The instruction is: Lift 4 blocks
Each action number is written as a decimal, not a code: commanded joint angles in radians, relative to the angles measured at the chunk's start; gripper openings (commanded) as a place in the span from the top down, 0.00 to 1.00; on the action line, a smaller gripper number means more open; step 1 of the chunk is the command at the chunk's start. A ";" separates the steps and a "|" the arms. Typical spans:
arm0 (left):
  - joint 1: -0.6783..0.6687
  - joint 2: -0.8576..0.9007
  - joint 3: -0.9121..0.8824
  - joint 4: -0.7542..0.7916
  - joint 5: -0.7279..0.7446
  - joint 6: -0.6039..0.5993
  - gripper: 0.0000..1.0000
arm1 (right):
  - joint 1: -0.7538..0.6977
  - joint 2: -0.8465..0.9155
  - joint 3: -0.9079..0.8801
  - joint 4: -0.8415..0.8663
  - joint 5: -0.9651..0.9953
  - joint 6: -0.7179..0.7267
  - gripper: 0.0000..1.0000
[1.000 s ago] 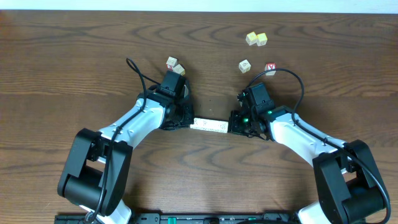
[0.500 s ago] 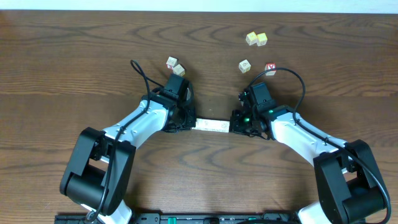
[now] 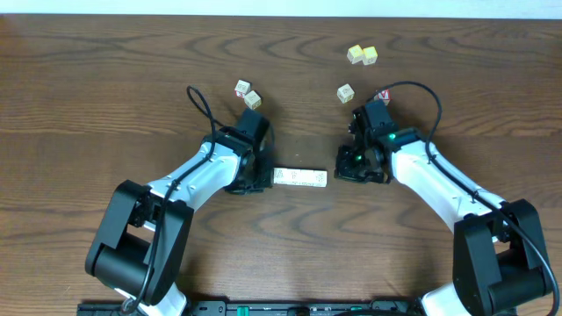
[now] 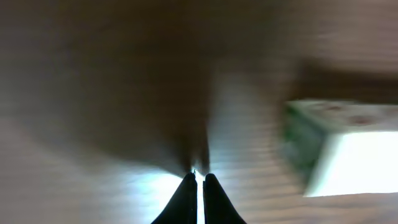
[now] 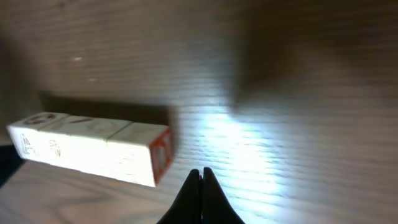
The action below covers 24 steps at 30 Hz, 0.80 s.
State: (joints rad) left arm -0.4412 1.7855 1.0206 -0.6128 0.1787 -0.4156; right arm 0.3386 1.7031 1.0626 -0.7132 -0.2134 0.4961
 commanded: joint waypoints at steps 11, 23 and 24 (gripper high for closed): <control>0.106 -0.437 0.042 -0.193 -0.251 -0.002 0.78 | -0.041 -0.272 0.200 -0.321 0.158 -0.064 0.89; 0.234 -0.727 0.042 -0.280 -0.357 -0.001 0.24 | -0.002 -0.520 0.168 -0.595 0.198 0.002 0.01; 0.234 -0.726 0.042 -0.280 -0.360 -0.001 0.24 | -0.002 -0.519 0.164 -0.611 0.198 0.005 0.01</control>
State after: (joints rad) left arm -0.2146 1.0607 1.0386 -0.8898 -0.1123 -0.4194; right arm 0.3241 1.1889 1.2457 -1.3033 -0.0326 0.4641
